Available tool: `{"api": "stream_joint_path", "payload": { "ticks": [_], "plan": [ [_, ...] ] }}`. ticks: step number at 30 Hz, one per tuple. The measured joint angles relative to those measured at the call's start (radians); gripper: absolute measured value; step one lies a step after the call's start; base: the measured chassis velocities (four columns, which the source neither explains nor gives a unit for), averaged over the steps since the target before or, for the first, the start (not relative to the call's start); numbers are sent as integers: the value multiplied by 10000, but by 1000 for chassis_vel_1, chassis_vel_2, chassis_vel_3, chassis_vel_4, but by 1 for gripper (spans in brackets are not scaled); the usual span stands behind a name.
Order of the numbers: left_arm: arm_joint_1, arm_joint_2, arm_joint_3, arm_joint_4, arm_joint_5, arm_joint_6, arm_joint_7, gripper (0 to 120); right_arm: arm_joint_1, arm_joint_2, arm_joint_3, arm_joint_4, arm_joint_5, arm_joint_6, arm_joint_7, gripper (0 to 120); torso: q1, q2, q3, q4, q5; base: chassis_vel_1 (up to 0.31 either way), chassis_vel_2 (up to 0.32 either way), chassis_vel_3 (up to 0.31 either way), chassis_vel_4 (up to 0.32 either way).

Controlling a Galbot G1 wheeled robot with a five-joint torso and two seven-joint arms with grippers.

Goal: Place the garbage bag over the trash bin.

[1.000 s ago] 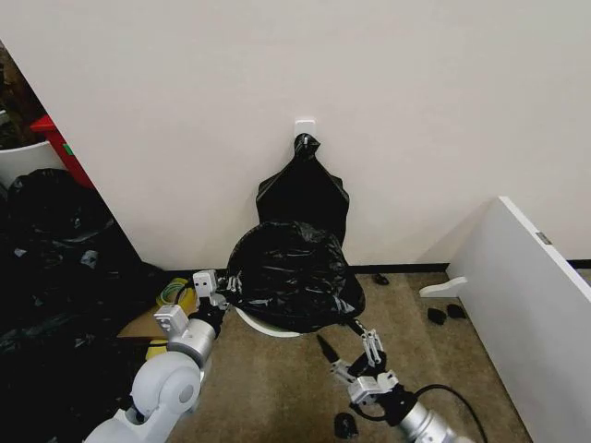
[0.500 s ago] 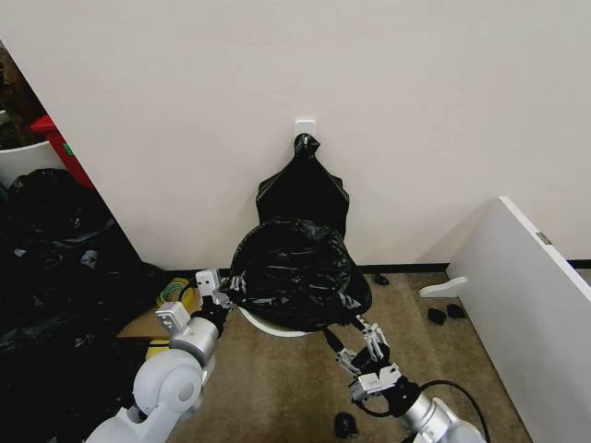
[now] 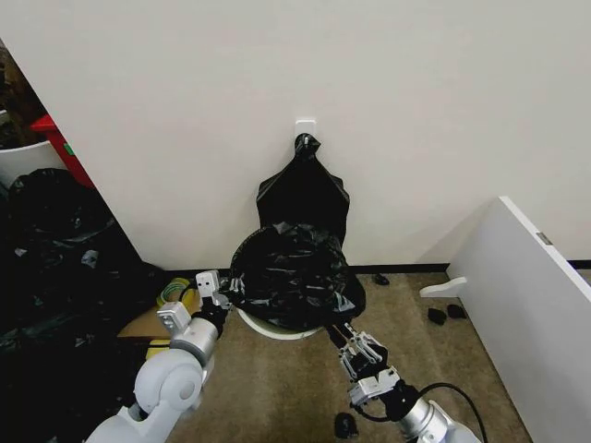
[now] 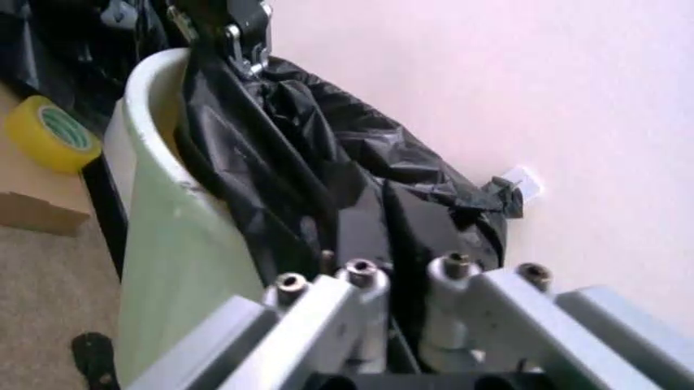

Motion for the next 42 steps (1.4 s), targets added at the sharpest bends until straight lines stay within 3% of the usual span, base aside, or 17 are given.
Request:
{"api": "stream_joint_path", "payload": {
  "ticks": [10,12,17,19,21,24,26,34,35,38,42],
  "plan": [
    [16,3,-6,-43,4,10,4,0,-50,4,-8,-1,-63,71,-150,1,0,0,0,0,3,0,0,0,0],
    [15,0,-8,-43,4,11,4,0,-92,-30,138,59,-206,224,-404,12,0,0,0,0,2,0,0,0,0],
    [13,-11,-4,-43,12,14,3,0,-105,-26,420,130,-435,528,-847,25,0,0,0,0,2,0,0,0,0],
    [11,-10,-2,-43,14,16,4,0,-83,-1,602,134,-598,734,-1086,36,0,0,0,0,2,0,0,0,0],
    [11,-8,-2,-43,14,16,4,0,-78,5,629,135,-630,759,-1110,39,0,0,0,0,2,0,0,0,0],
    [27,-6,-2,-90,14,18,4,0,-69,43,663,134,-708,777,-1150,54,0,0,0,0,2,0,0,0,0],
    [34,-9,-2,-116,14,21,3,0,-51,61,671,134,-744,775,-1155,56,0,0,0,0,2,0,0,0,0],
    [72,-19,-14,-260,-13,52,-32,0,75,95,698,66,-844,662,-1195,45,0,0,0,0,3,0,0,0,0],
    [89,-19,-17,-287,-16,54,-40,0,110,116,698,38,-858,617,-1186,36,0,0,0,0,3,0,0,0,0],
    [95,-17,-19,-302,-21,56,-49,0,137,122,698,18,-866,594,-1180,30,0,0,0,0,2,0,0,0,0],
    [102,-8,-22,-323,-26,64,-60,0,151,97,697,0,-848,552,-1142,11,0,0,0,0,2,0,0,0,0]
  ]
}}
